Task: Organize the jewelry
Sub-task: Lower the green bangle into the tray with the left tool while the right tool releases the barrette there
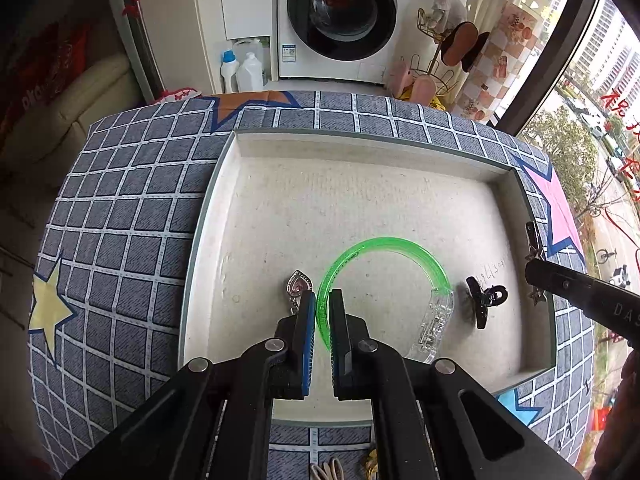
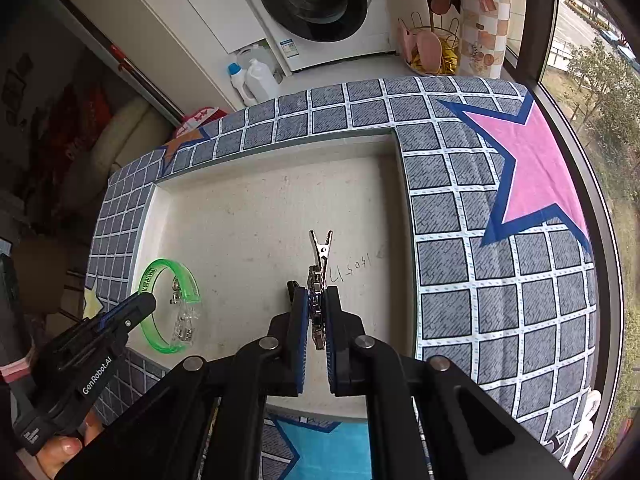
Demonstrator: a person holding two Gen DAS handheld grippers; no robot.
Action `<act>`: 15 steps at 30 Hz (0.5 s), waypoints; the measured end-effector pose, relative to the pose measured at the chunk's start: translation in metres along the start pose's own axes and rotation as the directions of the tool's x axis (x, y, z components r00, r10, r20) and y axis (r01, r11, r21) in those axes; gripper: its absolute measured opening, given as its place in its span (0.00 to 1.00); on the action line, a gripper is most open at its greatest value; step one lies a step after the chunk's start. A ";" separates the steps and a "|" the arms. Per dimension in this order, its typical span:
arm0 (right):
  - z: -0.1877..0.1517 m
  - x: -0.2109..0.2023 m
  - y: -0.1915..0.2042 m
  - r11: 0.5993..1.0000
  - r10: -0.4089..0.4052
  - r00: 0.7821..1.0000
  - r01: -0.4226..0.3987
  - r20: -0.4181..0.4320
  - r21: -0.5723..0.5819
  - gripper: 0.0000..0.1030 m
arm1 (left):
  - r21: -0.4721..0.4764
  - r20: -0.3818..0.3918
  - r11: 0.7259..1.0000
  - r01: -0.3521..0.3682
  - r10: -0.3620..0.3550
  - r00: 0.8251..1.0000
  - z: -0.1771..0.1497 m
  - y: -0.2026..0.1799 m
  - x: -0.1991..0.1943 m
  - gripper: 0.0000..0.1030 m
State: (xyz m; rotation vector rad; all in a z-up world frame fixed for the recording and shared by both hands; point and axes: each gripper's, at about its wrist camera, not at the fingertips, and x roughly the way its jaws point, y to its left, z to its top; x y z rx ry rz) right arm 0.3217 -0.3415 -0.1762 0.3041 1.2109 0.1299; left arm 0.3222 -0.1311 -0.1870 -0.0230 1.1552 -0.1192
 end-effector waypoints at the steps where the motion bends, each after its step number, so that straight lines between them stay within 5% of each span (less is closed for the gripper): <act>1: 0.003 0.004 -0.001 1.000 0.000 1.000 0.000 -0.004 0.001 0.08 | 0.006 -0.001 1.000 -0.003 0.003 1.000 0.001 -0.002 0.003 0.18; 15: 0.014 0.045 -0.011 1.000 -0.021 0.997 0.020 -0.077 -0.018 0.08 | 0.120 -0.001 0.985 -0.122 0.123 0.992 0.004 -0.024 0.030 0.19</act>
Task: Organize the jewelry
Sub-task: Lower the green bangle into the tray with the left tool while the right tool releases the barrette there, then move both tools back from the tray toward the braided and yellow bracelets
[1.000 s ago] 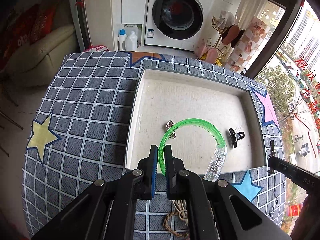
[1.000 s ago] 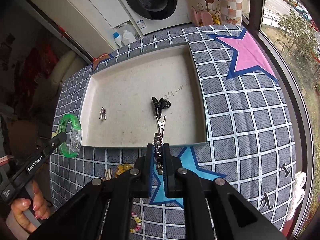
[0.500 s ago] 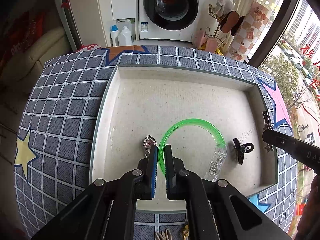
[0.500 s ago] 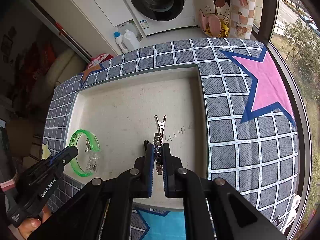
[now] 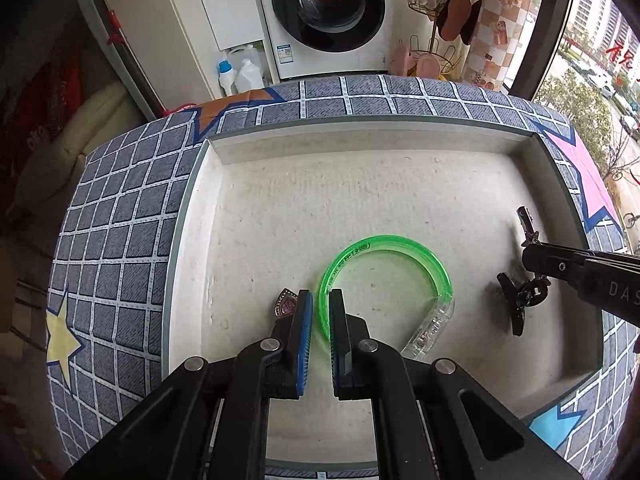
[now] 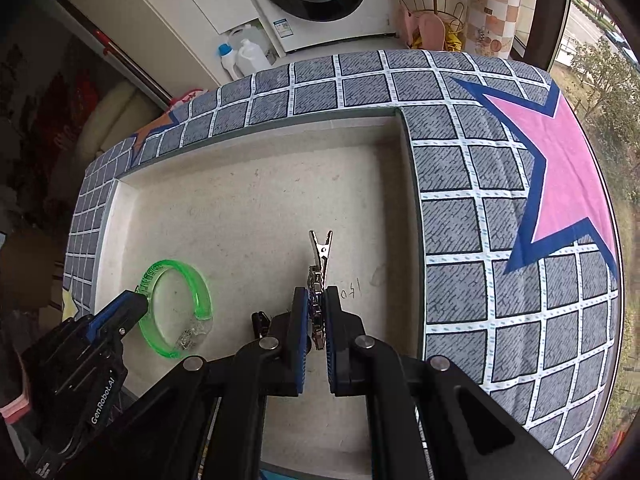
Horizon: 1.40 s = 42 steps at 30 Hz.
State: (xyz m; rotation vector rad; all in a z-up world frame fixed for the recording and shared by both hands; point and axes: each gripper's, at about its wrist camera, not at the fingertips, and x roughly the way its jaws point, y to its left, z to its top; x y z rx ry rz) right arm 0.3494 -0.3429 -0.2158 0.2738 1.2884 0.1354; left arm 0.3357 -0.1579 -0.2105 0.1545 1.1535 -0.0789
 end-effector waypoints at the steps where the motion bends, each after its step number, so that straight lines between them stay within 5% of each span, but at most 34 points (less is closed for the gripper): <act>1: 0.000 0.002 0.000 1.000 0.000 1.000 0.000 -0.006 -0.002 0.08 | 0.005 -0.001 1.000 -0.007 0.007 1.000 0.000 -0.001 0.001 0.19; 10: 0.001 0.002 0.000 1.000 0.009 1.000 -0.009 -0.008 -0.009 0.10 | 0.022 0.015 0.999 -0.039 0.039 0.999 0.000 -0.002 -0.006 0.19; 12: 0.001 0.002 -0.001 1.000 0.019 1.000 -0.019 -0.010 -0.005 0.15 | 0.022 0.027 0.999 -0.041 0.040 0.999 0.001 -0.001 -0.010 0.19; 16: 0.001 -0.002 0.003 1.000 0.026 1.000 -0.026 0.004 0.000 0.48 | 0.016 0.045 0.999 -0.035 0.034 0.998 0.002 0.001 -0.018 0.19; 21: 0.001 -0.014 0.005 0.998 0.057 0.998 -0.057 0.031 0.019 0.48 | -0.006 0.056 1.000 -0.015 0.015 0.998 0.001 0.008 -0.028 0.22; 22: 0.001 -0.018 0.005 0.998 0.061 0.997 -0.062 0.040 0.020 0.49 | -0.010 0.058 1.000 -0.012 0.013 0.998 0.001 0.010 -0.031 0.54; 23: 0.000 -0.022 0.006 0.998 0.066 0.997 -0.067 0.048 0.021 0.49 | -0.023 0.065 1.000 -0.015 0.016 0.998 0.000 0.013 -0.035 1.00; 25: 0.000 -0.030 0.007 0.997 0.074 0.995 -0.076 0.063 0.023 0.52 | -0.050 0.132 0.998 -0.031 0.037 0.991 -0.003 0.020 -0.050 1.00; 32: -0.007 -0.048 0.009 0.995 0.087 0.992 -0.092 0.093 0.048 0.71 | -0.045 0.134 0.998 -0.032 0.038 0.990 -0.015 0.037 -0.071 1.00; 42: -0.040 -0.075 0.027 0.992 0.121 0.986 -0.124 0.110 0.020 0.71 | -0.068 0.087 0.997 -0.032 0.038 0.996 -0.072 0.071 -0.089 1.00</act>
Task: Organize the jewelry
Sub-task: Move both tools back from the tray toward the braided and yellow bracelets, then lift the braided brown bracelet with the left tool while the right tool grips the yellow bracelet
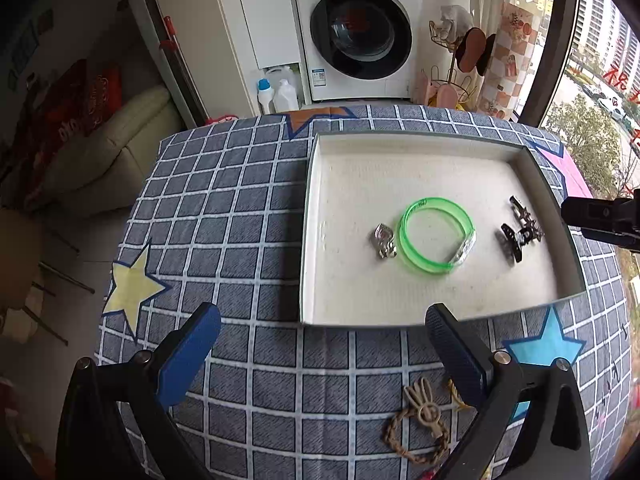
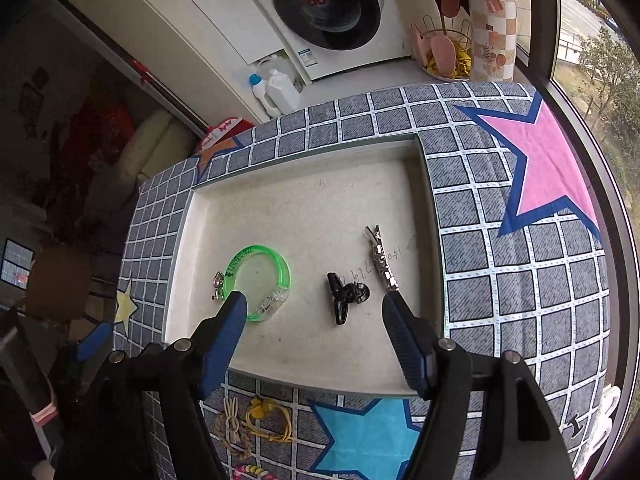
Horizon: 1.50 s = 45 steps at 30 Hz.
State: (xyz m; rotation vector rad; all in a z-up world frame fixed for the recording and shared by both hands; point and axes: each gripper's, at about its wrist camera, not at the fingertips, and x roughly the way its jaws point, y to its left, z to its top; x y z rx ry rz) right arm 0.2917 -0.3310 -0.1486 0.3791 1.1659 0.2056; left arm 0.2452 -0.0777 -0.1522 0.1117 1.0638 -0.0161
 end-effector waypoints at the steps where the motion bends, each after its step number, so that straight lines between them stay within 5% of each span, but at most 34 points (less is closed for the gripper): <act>1: -0.004 -0.003 0.002 1.000 0.004 1.000 -0.004 -0.001 -0.004 0.71 | -0.005 -0.011 1.000 0.001 -0.001 1.000 -0.006 0.003 -0.001 1.00; 16: -0.075 -0.001 0.019 0.998 -0.040 0.994 0.036 -0.100 -0.044 0.71 | -0.036 -0.166 0.998 0.053 -0.058 0.984 -0.076 0.014 0.017 1.00; 34: -0.104 0.046 0.019 0.981 -0.172 0.963 0.148 -0.208 -0.124 0.71 | -0.024 -0.266 0.996 0.087 -0.090 0.960 -0.095 -0.003 0.047 1.00; 45: -0.105 0.072 0.047 0.943 -0.262 0.947 0.211 -0.184 -0.259 0.69 | -0.028 -0.261 0.996 0.087 -0.091 0.961 -0.097 -0.004 0.059 1.00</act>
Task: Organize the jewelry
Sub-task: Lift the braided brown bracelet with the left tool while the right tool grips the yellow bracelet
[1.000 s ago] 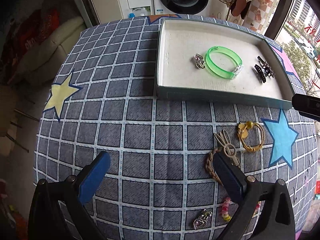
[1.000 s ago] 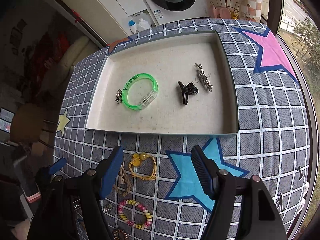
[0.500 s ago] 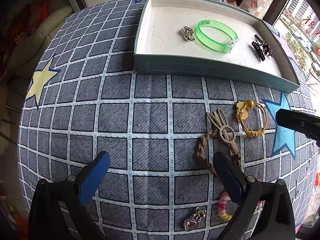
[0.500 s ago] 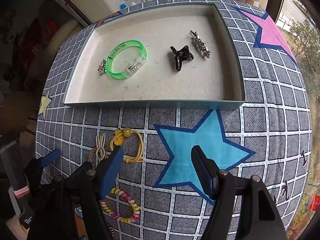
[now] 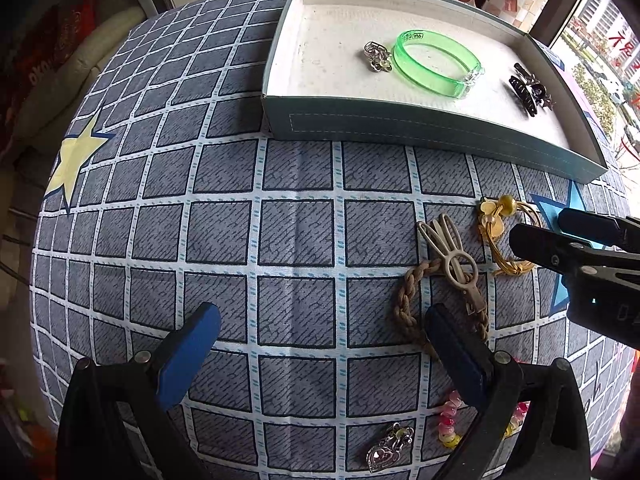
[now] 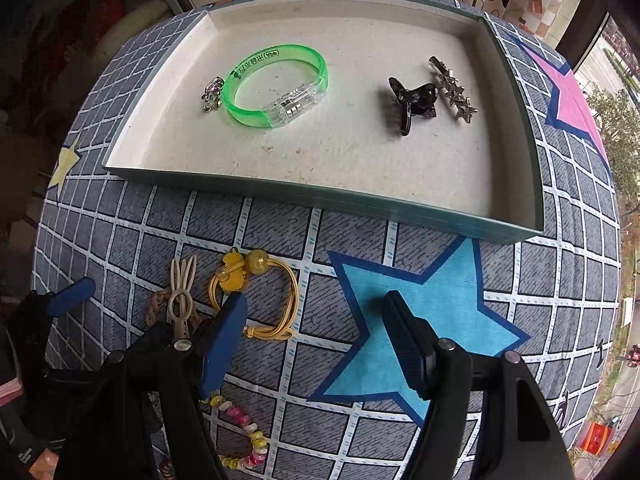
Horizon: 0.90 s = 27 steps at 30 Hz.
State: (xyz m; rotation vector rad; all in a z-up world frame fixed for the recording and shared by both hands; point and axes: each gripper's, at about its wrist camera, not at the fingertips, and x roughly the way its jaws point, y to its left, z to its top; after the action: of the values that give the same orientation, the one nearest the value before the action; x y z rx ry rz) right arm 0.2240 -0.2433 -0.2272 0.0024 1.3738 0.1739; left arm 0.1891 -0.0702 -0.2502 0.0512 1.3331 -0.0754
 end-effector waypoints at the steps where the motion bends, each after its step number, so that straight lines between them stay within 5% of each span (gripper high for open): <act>1: 0.001 0.001 0.003 1.000 -0.018 1.000 0.018 0.004 -0.014 0.67 | 0.002 0.001 1.000 -0.004 0.004 1.000 0.001 0.000 0.000 1.00; 7: 0.005 0.004 0.023 0.989 -0.090 0.996 0.093 0.026 -0.113 0.47 | 0.024 0.001 1.000 0.015 -0.015 1.000 0.001 -0.017 -0.012 0.95; 14: 0.005 0.002 0.036 0.987 -0.078 0.997 0.080 0.023 -0.138 0.08 | 0.135 0.018 0.990 0.048 -0.051 0.999 0.003 -0.051 -0.026 0.54; 18: 0.005 -0.001 0.029 0.994 -0.054 0.998 0.055 0.016 -0.093 0.04 | 0.158 0.021 0.985 0.074 -0.078 0.997 0.006 -0.062 -0.028 0.20; 27: -0.017 -0.025 -0.004 0.999 0.034 0.999 -0.034 0.033 0.005 0.02 | 0.080 0.043 0.984 0.158 -0.162 0.986 0.010 -0.048 -0.039 0.19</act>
State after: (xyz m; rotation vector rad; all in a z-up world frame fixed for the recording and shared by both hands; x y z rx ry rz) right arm 0.2036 -0.2516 -0.2068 0.0329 1.3423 0.1974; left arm 0.1852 -0.1179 -0.2102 0.0060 1.2828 -0.2625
